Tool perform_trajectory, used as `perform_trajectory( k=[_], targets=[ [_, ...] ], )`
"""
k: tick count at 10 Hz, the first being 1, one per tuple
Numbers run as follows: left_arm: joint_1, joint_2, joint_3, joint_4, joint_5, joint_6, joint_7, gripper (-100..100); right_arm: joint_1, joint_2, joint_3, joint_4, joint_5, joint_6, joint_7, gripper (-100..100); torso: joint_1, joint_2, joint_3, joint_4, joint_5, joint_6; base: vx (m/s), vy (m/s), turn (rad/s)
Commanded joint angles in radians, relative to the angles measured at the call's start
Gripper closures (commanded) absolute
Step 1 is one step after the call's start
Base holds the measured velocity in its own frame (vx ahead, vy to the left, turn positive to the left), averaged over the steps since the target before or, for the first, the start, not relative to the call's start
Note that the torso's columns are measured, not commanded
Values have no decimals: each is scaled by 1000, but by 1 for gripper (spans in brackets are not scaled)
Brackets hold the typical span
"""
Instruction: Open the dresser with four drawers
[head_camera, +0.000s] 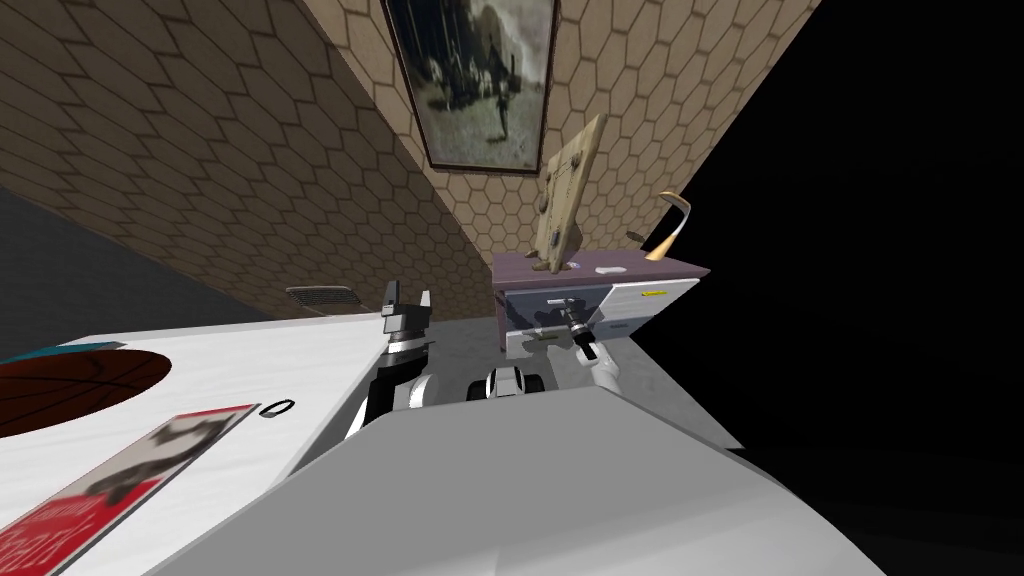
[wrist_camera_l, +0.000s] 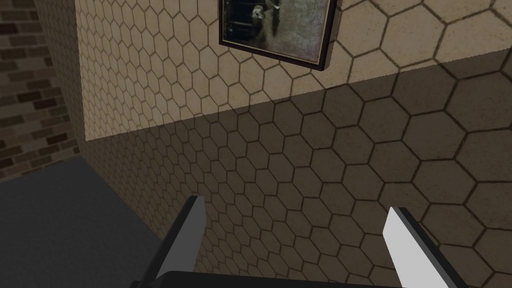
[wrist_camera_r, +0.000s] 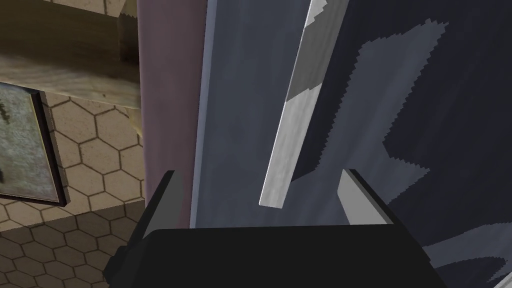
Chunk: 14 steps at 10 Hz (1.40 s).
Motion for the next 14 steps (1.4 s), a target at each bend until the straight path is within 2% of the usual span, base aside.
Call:
perform_trajectory(
  k=[1,5,6,7,8,9,14],
  targets=[
    [0,0,0,0,0,0,0,0,-9,46,0,4,1,11,-5,-100,0,3,2,1,0,0,89,11,13],
    [0,0,0,0,0,0,0,0,-11,131,0,4,2,15,-6,-100,-1,8,5,2,0,0,11,3,2],
    [0,0,0,0,0,0,0,0,-7,118,3,-4,3,17,-8,-100,-1,6,4,2,0,0,0,0,0],
    [0,0,0,0,0,0,0,0,-20,92,-5,1,-2,33,-31,-100,-1,4,3,1,0,0,51,25,123],
    [0,0,0,0,0,0,0,0,-10,108,2,-10,3,28,-20,-100,0,1,1,1,0,0,35,13,33],
    [0,0,0,0,0,0,0,0,-11,107,2,-11,3,32,-24,100,-1,3,2,1,0,0,5,2,-6],
    [-1,0,0,0,0,0,0,0,-13,87,17,-23,7,40,-53,100,0,12,7,6,2,2,-177,9,-21]
  ],
)
